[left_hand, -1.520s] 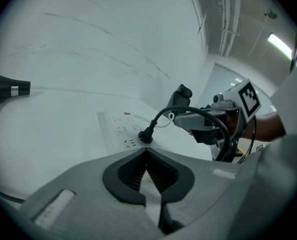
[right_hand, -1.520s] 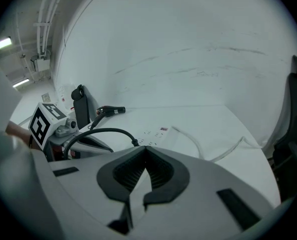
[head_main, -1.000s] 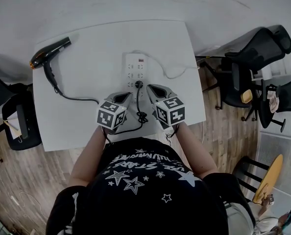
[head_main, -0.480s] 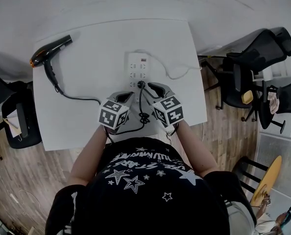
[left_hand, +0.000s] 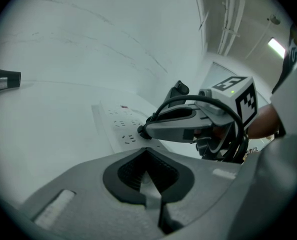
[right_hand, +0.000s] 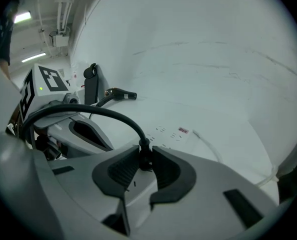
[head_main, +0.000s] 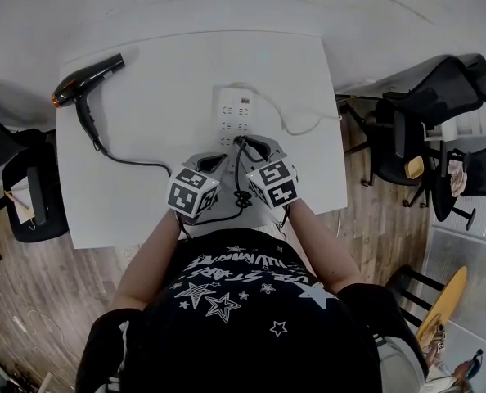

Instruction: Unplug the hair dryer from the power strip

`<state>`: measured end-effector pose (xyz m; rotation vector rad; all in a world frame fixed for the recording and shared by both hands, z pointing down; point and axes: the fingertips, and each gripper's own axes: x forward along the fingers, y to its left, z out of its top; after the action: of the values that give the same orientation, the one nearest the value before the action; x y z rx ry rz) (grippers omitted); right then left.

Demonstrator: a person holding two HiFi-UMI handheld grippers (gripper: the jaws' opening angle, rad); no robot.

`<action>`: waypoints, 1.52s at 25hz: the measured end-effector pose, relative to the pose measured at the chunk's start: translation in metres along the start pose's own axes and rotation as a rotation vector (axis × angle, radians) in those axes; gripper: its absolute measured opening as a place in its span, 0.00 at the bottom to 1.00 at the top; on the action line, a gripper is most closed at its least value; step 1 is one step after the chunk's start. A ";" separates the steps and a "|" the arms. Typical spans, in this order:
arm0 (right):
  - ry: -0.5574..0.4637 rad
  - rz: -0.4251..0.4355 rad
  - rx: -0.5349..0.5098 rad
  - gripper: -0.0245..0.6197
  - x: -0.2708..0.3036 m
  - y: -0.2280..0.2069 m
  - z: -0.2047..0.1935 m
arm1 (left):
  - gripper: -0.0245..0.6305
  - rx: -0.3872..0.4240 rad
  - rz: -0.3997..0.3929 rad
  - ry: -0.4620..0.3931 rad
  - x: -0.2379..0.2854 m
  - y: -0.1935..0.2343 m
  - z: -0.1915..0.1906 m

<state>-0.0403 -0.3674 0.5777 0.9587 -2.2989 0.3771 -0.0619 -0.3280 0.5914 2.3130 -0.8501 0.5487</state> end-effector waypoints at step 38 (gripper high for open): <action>-0.063 0.002 -0.122 0.15 -0.013 0.008 0.030 | 0.05 0.017 0.021 0.004 0.008 -0.003 0.003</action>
<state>-0.0515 -0.3689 0.5464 0.9193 -2.3498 0.2081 -0.0537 -0.3316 0.5930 2.3203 -0.8723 0.5713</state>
